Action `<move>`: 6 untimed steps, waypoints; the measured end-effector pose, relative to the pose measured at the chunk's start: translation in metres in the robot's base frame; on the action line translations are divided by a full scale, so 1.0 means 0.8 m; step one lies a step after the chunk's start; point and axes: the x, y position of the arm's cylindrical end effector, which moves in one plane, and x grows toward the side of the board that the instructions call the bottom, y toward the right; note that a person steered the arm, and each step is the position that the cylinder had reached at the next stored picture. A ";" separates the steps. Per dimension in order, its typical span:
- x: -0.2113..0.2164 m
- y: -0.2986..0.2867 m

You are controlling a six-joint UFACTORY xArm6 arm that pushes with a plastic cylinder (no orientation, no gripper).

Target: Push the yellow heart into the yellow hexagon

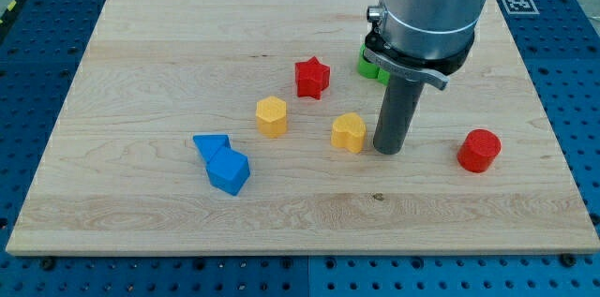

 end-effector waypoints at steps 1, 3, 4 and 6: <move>-0.003 -0.007; -0.012 -0.057; -0.014 -0.086; 0.020 -0.041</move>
